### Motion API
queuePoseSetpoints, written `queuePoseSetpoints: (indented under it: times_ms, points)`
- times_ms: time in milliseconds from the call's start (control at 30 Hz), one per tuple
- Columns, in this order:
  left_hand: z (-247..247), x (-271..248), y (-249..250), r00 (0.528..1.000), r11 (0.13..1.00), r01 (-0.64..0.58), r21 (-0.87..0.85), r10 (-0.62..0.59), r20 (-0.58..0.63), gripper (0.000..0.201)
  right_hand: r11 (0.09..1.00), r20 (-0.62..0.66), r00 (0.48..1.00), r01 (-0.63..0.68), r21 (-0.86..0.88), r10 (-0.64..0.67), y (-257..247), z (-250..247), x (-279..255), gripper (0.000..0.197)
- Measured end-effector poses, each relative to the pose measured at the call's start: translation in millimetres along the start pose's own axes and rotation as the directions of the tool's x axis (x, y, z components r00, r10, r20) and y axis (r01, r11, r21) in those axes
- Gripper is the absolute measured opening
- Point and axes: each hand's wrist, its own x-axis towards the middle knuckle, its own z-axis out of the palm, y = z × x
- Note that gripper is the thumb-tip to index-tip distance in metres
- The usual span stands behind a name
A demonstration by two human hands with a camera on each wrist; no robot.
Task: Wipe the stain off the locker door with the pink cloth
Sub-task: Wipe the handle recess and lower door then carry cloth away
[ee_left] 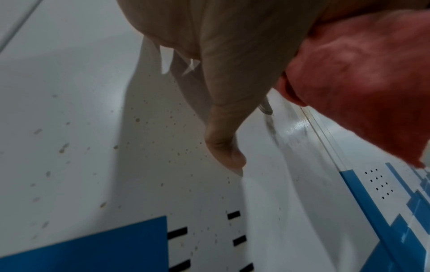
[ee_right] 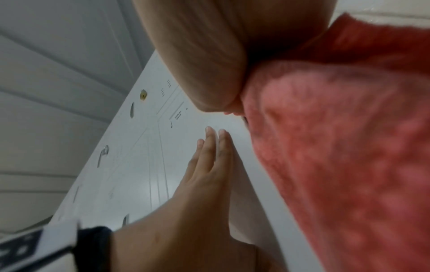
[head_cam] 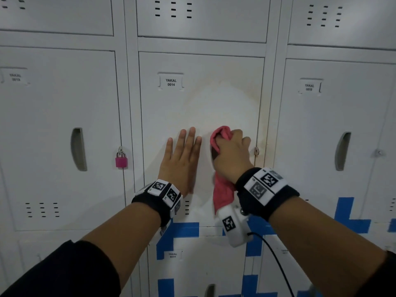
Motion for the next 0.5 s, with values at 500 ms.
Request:
queuePoseSetpoints:
  times_ms: [500]
  points:
    - [4.5, -0.2, 5.8, 0.998, 1.0, 0.012, -0.019, -0.013, -0.069, 0.084, 0.945, -0.021, 0.983, 0.169, -0.279, -0.182, 37.4, 39.2, -23.4, 0.032]
